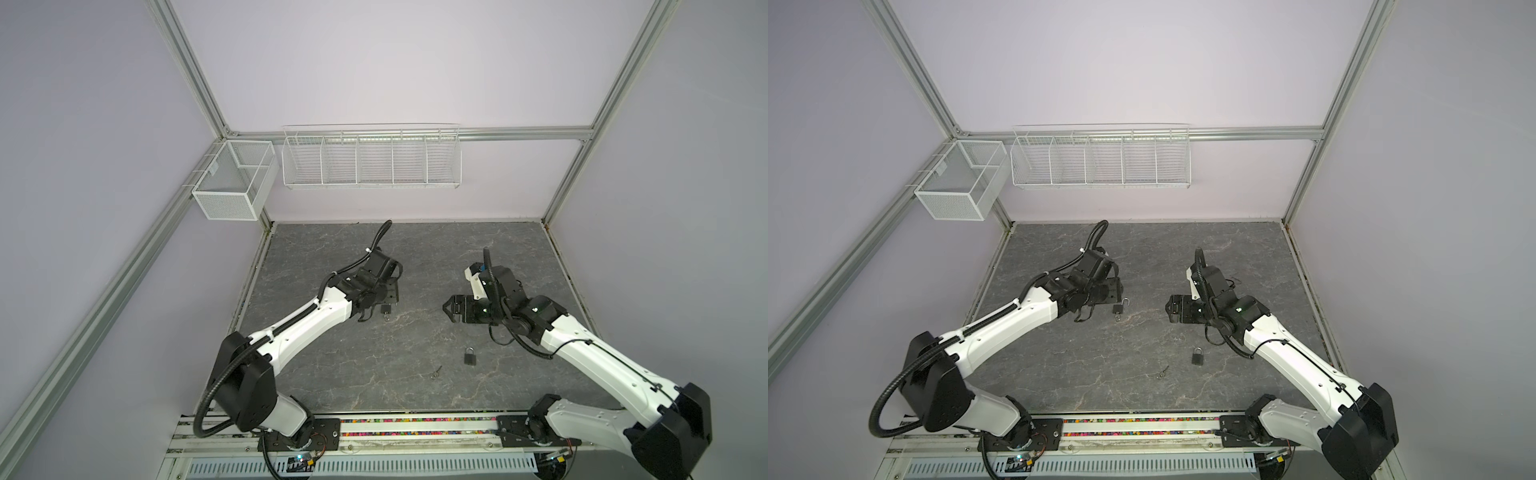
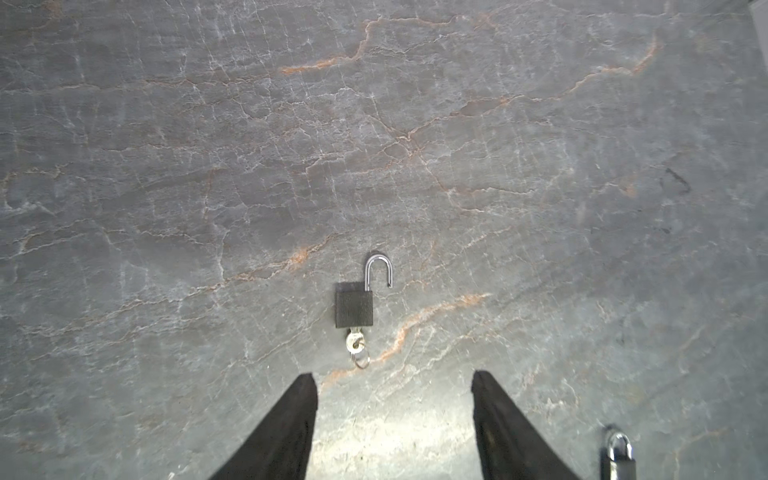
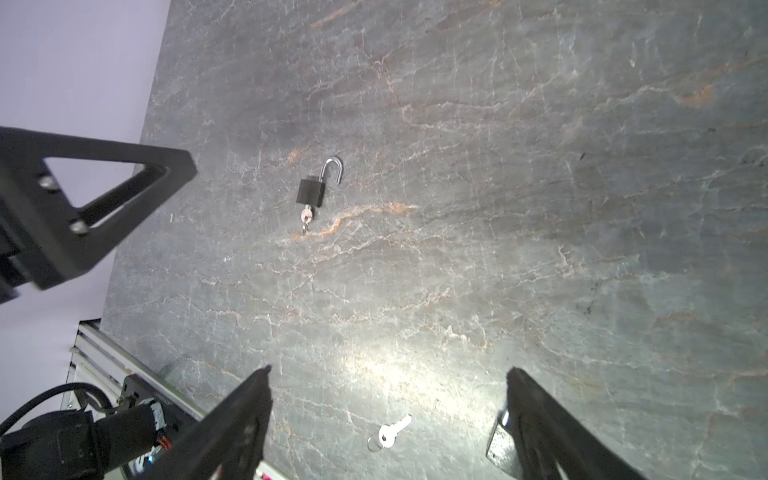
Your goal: Unlock with the key
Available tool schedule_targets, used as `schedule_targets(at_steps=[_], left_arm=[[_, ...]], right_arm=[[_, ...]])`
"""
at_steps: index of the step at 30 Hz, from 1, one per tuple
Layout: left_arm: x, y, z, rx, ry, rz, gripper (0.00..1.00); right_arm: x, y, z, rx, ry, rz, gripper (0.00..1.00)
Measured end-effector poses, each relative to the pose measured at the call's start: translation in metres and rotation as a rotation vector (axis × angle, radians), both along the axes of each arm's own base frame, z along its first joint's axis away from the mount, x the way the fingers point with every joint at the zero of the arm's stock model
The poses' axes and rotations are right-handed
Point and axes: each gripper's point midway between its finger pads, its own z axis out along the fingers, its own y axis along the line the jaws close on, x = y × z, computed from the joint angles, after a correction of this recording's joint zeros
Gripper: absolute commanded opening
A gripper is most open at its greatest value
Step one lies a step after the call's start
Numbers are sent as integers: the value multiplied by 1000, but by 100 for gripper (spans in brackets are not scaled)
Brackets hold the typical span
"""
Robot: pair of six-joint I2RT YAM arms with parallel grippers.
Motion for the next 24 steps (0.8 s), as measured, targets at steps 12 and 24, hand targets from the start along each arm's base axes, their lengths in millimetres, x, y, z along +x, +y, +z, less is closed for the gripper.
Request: schedule_targets(at_steps=[12, 24], left_arm=[[-60, 21, 6, -173, -61, -106, 60], [-71, 29, 9, -234, -104, -102, 60]], right_arm=[[-87, 17, -63, -102, 211, 53, 93], [-126, 49, -115, -162, 331, 83, 93]])
